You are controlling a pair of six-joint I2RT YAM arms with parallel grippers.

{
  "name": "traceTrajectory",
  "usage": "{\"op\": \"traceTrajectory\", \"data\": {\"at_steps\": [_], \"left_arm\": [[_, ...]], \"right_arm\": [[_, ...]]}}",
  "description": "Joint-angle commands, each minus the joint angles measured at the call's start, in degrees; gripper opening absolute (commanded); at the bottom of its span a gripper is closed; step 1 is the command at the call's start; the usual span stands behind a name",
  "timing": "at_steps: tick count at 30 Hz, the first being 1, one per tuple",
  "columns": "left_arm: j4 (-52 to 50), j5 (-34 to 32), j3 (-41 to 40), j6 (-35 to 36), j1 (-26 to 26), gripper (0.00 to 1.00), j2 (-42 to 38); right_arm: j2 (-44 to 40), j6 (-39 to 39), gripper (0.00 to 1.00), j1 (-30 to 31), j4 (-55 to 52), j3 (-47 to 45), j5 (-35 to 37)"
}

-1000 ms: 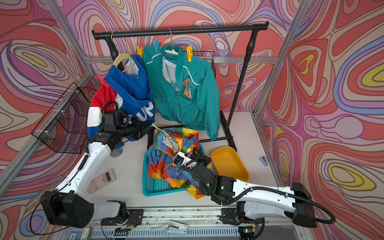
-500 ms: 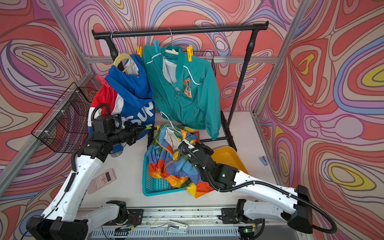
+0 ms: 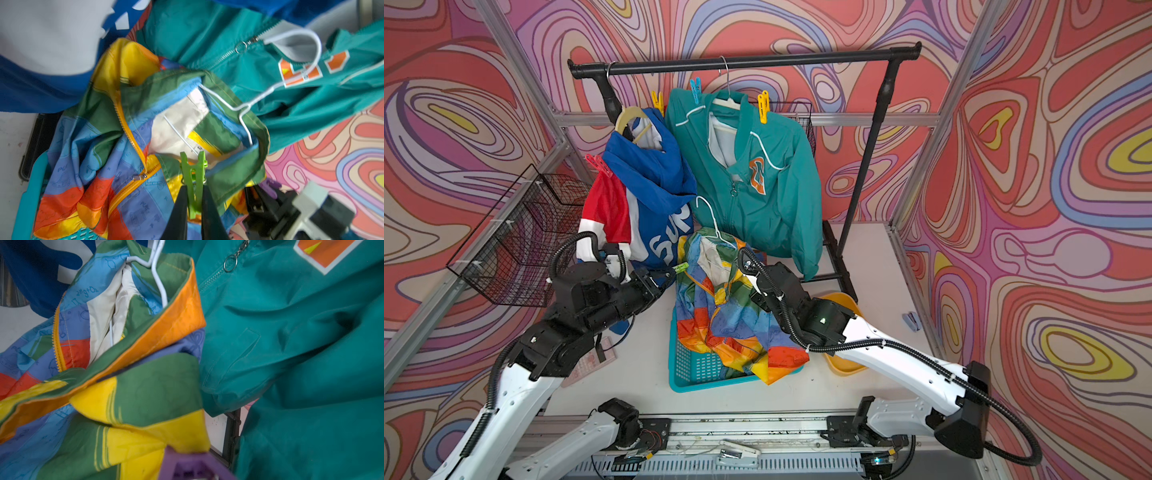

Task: Remove the clothespins securing jackets to the hanger
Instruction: Place the clothespin in the storage box.

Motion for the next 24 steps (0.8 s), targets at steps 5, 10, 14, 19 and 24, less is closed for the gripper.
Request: {"op": "traceTrajectory", "data": {"at_steps": [5, 10, 14, 19, 24], "left_arm": [[-0.8, -22.3, -1.8, 6.5, -20.0, 0.05, -2.1], [3.1, -32.4, -4.4, 8.9, -33.2, 0.02, -0.9], [8.4, -46.2, -5.4, 16.0, -48.8, 0.01, 3.7], [22.3, -53.8, -7.6, 26.4, -59.2, 0.00, 11.6], [32.9, -46.9, -9.8, 30.1, -59.6, 0.00, 20.1]], "right_arm": [[2.8, 6.2, 0.00, -5.1, 1.4, 5.1, -8.1], [3.4, 8.7, 0.00, -7.8, 0.7, 5.9, -12.3], [4.0, 9.5, 0.00, -9.1, 0.2, 6.3, -14.3], [4.6, 10.4, 0.00, -10.4, -0.9, 7.2, -16.4], [4.8, 10.5, 0.00, -11.2, -1.6, 8.0, -18.2]]}}
